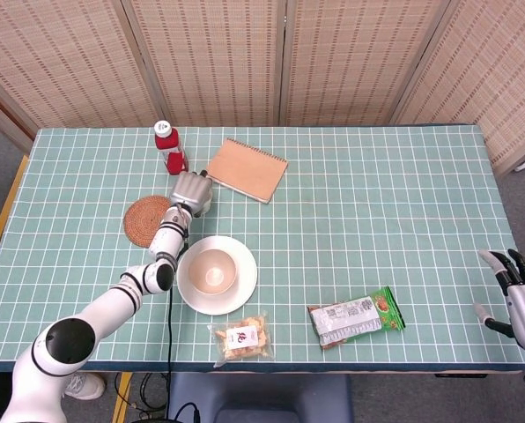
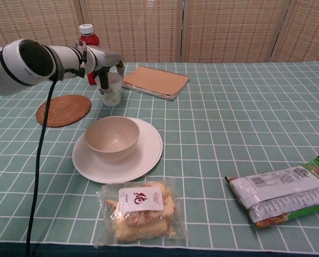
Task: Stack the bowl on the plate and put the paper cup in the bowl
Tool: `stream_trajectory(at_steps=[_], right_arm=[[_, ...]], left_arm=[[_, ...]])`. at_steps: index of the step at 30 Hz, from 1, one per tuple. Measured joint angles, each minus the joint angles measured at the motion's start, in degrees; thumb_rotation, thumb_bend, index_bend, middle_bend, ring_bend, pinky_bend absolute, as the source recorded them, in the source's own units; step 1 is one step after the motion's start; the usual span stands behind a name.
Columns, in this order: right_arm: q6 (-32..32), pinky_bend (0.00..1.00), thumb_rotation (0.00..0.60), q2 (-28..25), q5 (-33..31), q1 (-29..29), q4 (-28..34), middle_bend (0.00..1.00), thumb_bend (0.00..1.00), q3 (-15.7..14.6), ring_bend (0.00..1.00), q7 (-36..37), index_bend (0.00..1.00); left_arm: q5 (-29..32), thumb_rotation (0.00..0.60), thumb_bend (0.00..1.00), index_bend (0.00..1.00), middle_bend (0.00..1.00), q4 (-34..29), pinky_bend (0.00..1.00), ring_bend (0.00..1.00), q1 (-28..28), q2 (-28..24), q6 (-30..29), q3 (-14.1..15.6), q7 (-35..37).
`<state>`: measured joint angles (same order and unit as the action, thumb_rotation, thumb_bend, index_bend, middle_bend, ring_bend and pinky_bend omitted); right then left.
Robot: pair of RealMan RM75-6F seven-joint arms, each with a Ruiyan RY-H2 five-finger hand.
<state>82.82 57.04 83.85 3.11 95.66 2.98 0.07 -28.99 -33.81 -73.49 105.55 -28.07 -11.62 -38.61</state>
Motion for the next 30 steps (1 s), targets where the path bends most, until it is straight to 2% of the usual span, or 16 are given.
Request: stream_trajectory(at_steps=[5, 13, 19, 30], right_arm=[[0.05, 0.13, 0.600, 0.03, 0.06, -0.01, -0.13, 0.15, 0.23, 0.02, 0.04, 0.24, 0.12], [-0.01, 0.13, 0.600, 0.06, 0.20, 0.06, -0.40, 0.15, 0.24, 0.05, 0.04, 0.56, 0.12], [-0.23, 0.13, 0.600, 0.16, 0.49, 0.37, -0.35, 0.15, 0.23, 0.11, 0.04, 0.54, 0.12], [-0.21, 0.13, 0.600, 0.13, 1.14, 0.73, 0.49, 0.15, 0.24, 0.13, 0.04, -0.35, 0.12]], left_arm=[[-3.00, 0.600, 0.29, 0.33, 0.23, -0.29, 0.61, 0.36, 0.68, -0.24, -0.39, -0.14, 1.72], [-6.80, 0.600, 0.29, 0.33, 0.25, -4.95, 0.62, 0.36, 2.62, -3.48, -1.26, -0.16, 4.57], [-11.01, 0.600, 0.29, 0.32, 0.25, -14.17, 0.62, 0.35, 4.92, -9.10, -3.53, 0.31, 6.85], [-24.34, 0.600, 0.29, 0.32, 0.25, -38.12, 0.62, 0.35, 11.55, -23.55, -11.40, 2.68, 12.49]])
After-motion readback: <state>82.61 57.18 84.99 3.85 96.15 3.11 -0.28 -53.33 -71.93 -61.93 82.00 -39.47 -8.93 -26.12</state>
